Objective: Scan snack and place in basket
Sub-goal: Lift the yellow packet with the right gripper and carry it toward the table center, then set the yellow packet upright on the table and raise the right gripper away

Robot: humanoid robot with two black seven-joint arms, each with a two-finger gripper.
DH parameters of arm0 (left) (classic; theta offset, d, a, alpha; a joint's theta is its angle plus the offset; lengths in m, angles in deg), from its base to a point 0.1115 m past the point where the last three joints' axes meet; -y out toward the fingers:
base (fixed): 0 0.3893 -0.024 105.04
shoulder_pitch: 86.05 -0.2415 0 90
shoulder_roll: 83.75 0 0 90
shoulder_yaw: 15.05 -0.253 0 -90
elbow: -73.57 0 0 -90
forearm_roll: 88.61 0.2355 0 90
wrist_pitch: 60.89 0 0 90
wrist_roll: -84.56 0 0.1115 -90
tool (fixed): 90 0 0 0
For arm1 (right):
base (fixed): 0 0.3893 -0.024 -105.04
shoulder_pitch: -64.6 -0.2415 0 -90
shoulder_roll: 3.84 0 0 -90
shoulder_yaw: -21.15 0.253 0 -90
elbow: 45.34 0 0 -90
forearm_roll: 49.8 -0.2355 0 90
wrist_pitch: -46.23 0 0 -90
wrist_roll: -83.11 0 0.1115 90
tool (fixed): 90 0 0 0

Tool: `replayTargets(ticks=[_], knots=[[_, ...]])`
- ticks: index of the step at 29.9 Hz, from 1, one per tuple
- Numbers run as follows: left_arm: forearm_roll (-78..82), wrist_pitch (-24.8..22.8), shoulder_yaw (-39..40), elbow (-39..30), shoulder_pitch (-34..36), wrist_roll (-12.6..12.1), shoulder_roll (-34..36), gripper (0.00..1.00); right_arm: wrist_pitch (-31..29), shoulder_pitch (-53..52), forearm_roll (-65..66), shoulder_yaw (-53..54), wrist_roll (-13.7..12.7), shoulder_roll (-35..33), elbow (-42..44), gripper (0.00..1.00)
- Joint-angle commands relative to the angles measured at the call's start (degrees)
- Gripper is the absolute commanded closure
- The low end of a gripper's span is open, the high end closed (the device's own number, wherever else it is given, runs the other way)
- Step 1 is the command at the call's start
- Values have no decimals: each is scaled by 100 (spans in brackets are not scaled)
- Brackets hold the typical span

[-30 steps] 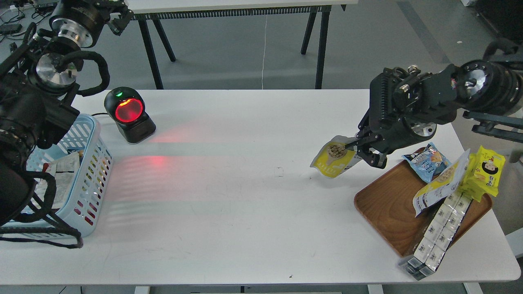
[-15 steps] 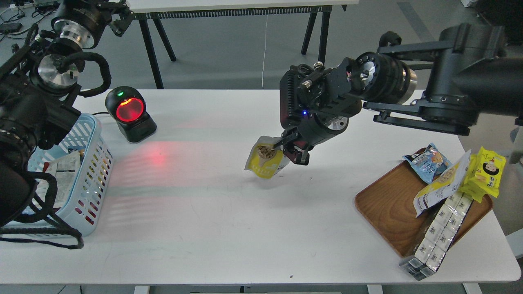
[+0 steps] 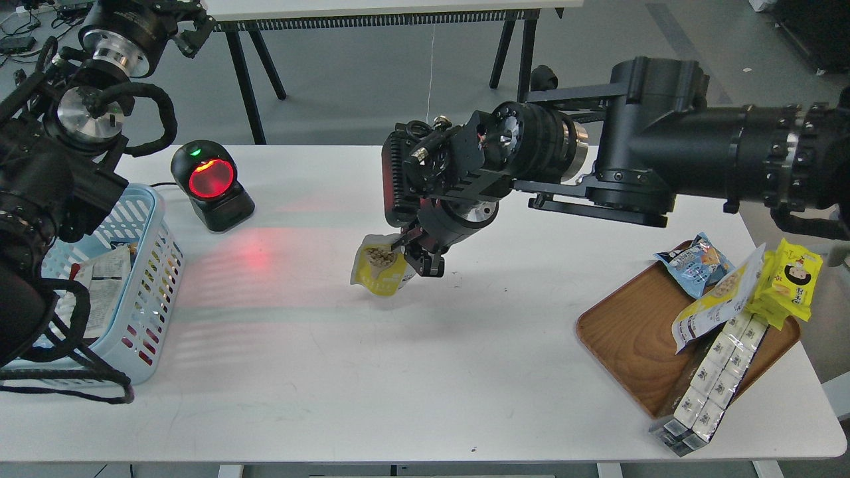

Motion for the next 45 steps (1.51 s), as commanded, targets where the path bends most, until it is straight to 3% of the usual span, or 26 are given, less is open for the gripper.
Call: replayTargets(ticks=[1, 13, 26, 29, 38, 40, 45], knots=[[0, 0, 0, 0, 1, 0, 9, 0, 1, 63, -29, 12, 0, 61, 73, 99], [0, 0, 0, 0, -16, 9, 79, 0, 1, 116, -29, 12, 0, 228, 152, 98], [0, 0, 0, 0, -16, 9, 123, 0, 1, 55, -73, 126, 0, 175, 108, 90], [0, 0, 0, 0, -16, 9, 132, 0, 1, 19, -82, 599, 0, -61, 47, 71], [35, 0, -35, -44, 54, -53, 105, 0, -140, -25, -616, 1470, 0, -1607, -638, 16], [96, 0, -44, -53, 98, -70, 97, 0, -149, 2, -1011, 1532, 0, -1880, -735, 9], [324, 0, -44, -53, 168, -53, 184, 1, -87, 212, -2198, 1550, 0, -2513, -709, 4]])
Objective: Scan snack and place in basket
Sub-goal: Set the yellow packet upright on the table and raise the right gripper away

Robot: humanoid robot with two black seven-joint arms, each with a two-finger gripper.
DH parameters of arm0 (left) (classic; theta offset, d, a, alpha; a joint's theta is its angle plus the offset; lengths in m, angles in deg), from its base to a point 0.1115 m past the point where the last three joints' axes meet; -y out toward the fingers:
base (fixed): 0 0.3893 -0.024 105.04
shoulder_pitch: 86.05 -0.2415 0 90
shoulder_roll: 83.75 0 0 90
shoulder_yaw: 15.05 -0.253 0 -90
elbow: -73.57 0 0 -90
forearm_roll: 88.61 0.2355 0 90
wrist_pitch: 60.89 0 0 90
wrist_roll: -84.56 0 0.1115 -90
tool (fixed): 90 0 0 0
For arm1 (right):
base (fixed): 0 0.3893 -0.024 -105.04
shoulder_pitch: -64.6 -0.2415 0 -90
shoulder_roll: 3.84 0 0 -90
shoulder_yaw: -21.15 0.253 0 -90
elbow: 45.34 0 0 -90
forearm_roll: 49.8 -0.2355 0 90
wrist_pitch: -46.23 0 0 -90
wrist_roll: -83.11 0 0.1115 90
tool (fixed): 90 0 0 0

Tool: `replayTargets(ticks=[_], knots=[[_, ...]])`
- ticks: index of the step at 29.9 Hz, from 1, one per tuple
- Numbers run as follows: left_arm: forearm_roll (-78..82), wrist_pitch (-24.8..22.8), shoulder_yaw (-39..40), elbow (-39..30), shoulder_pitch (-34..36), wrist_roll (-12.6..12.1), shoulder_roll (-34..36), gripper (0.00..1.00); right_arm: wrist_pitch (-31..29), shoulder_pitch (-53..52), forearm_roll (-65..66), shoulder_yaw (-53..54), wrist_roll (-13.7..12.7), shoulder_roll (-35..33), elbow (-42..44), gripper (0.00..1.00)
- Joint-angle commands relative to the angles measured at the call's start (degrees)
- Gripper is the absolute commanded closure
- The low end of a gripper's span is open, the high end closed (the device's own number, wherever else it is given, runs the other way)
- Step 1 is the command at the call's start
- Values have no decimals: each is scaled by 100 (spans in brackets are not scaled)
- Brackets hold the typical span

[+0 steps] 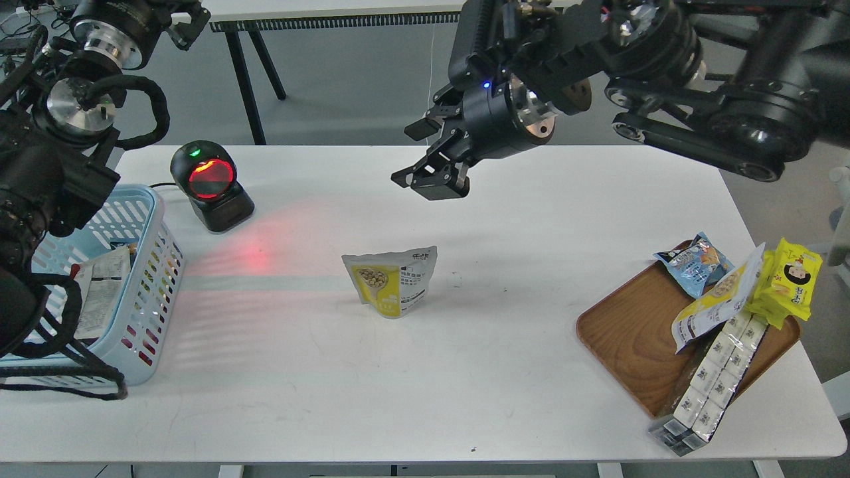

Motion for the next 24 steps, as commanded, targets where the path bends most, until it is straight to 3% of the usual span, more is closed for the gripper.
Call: replayTargets(ticks=[1, 7, 14, 18, 24], knots=[[202, 0, -1, 0, 55, 10, 70, 1, 64, 272, -943, 28, 0, -467, 67, 4], [1553, 0, -1, -35, 397, 53, 79, 1, 178, 1036, -2297, 571, 0, -1250, 313, 1], [3198, 0, -1, -237, 846, 62, 79, 1, 196, 2231, -3641, 1494, 0, -1409, 927, 1], [4129, 0, -185, -947, 951, 62, 315, 1, 196, 2610, -4643, 2013, 0, -1418, 1621, 1], [5517, 0, -220, -2563, 943, 71, 877, 1, 143, 2909, -6786, 2304, 0, -1356, 2361, 1]])
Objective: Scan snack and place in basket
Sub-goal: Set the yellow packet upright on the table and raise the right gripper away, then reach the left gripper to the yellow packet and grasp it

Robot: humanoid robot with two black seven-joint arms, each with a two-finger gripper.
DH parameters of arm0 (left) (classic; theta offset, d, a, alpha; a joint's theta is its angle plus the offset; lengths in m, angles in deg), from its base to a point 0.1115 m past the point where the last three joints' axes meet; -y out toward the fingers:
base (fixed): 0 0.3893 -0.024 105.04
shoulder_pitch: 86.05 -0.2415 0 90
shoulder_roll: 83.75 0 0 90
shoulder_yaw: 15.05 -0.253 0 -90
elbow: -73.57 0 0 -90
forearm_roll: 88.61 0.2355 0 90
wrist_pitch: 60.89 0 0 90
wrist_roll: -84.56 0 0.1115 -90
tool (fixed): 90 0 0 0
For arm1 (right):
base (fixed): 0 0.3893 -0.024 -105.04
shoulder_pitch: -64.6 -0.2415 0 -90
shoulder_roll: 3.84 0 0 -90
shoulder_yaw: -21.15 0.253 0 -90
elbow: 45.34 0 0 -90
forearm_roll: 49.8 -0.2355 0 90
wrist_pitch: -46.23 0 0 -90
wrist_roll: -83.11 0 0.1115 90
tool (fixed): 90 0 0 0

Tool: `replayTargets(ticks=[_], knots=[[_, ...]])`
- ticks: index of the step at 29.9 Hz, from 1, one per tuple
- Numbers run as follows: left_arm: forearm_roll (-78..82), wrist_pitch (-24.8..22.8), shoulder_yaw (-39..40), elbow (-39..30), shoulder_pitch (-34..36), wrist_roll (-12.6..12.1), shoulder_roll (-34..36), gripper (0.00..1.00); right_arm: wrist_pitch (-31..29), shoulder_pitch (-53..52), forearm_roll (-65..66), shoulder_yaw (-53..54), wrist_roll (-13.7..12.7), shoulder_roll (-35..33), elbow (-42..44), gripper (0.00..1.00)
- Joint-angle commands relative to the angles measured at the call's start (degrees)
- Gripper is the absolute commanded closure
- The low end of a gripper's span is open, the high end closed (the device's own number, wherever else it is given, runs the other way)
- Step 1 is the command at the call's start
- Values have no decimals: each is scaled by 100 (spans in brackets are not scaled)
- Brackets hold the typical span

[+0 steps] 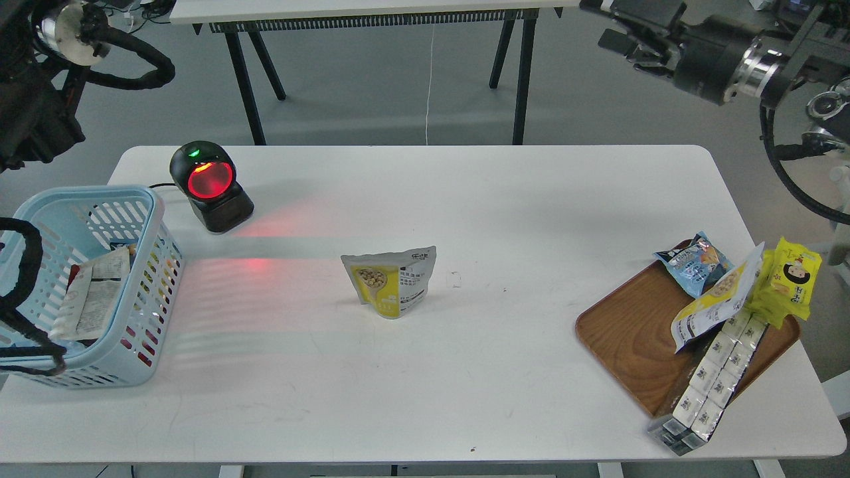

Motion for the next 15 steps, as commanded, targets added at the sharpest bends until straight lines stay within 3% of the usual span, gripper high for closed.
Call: replayTargets(ticks=[1, 5, 8, 15], knots=[[935, 3, -5, -1253, -49, 6, 454, 1, -49, 196, -1459, 110, 1, 8, 279, 1], [2051, 3, -32, -3099, -198, 6, 1201, 1, -67, 486, -2918, 128, 1, 8, 367, 1], [3114, 3, -14, -4120, -497, 14, 1536, 1, -76, 697, -4025, 128, 1, 25, 376, 1], [5119, 3, -14, -5396, -866, 32, 1642, 2, -462, 1356, -5356, 198, 1, 131, 376, 1]])
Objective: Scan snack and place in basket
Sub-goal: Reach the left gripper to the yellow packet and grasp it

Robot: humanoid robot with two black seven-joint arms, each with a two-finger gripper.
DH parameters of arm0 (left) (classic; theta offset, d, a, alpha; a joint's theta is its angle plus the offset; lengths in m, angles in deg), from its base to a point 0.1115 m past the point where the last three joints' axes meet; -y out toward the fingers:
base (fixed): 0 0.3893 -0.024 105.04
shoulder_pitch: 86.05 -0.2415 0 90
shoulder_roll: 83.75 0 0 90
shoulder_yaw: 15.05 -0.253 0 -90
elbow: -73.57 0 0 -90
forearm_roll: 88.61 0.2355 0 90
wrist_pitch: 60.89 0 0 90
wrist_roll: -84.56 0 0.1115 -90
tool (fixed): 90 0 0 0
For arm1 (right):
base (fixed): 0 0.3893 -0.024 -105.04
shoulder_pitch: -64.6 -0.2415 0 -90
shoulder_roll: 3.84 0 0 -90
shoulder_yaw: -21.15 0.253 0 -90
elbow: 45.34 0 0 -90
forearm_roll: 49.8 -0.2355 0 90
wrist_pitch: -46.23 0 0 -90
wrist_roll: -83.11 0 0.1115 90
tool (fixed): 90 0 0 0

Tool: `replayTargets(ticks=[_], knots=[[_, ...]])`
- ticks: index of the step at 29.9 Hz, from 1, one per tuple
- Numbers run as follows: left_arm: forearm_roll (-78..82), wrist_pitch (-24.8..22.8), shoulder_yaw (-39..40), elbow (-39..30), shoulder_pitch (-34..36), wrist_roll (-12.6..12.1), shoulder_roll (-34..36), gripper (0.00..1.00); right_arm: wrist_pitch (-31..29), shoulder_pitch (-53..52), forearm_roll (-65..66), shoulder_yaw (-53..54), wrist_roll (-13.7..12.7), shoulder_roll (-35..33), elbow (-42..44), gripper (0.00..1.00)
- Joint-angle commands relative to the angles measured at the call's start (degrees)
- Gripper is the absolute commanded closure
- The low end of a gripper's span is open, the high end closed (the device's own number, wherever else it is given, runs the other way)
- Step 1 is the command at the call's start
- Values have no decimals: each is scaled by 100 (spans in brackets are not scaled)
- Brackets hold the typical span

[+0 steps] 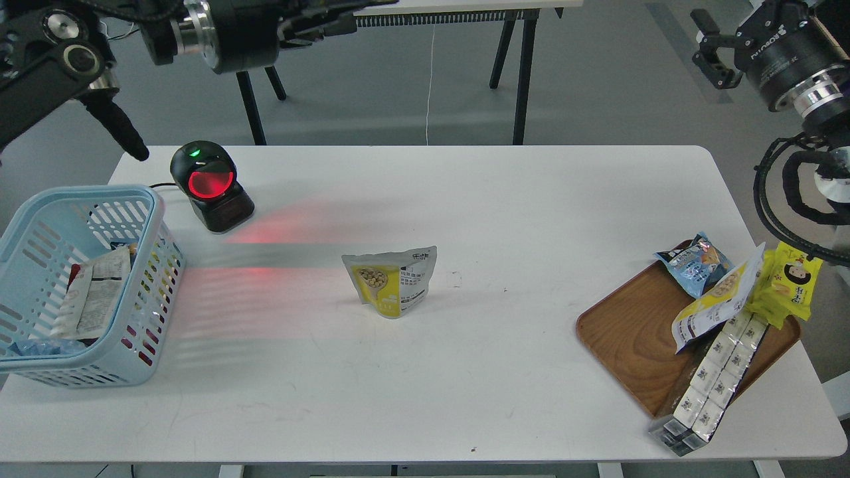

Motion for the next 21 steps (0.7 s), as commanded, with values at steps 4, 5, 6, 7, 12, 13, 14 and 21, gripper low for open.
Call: replayTargets(ticks=[4, 5, 6, 7, 12, 13, 14, 21], knots=[[1875, 1, -14, -944, -431, 34, -83, 2, -383, 720, -373, 607, 0, 199, -9, 1], [2121, 1, -14, -1007, -519, 69, -127, 3, -392, 835, -373, 765, 0, 208, -9, 1], [2368, 1, -6, -1025, -607, 113, -197, 4, -401, 923, -373, 932, 0, 208, -9, 1], [2622, 1, -14, -1007, -703, 131, -319, 6, -427, 1011, -373, 1099, 0, 216, -9, 1], [4072, 1, -111, -919, -1362, 219, -584, 7, -507, 1188, -373, 1435, 0, 532, 0, 1], [4327, 1, -111, -919, -1433, 254, -593, 7, -515, 1188, -382, 1435, 0, 550, 0, 1], [4635, 1, -137, -919, -1460, 280, -602, 7, -524, 1188, -382, 1435, 0, 550, 0, 1], [5718, 1, -673, -893, -1469, 606, -664, 8, -556, 1214, -382, 1453, 0, 559, 0, 1]])
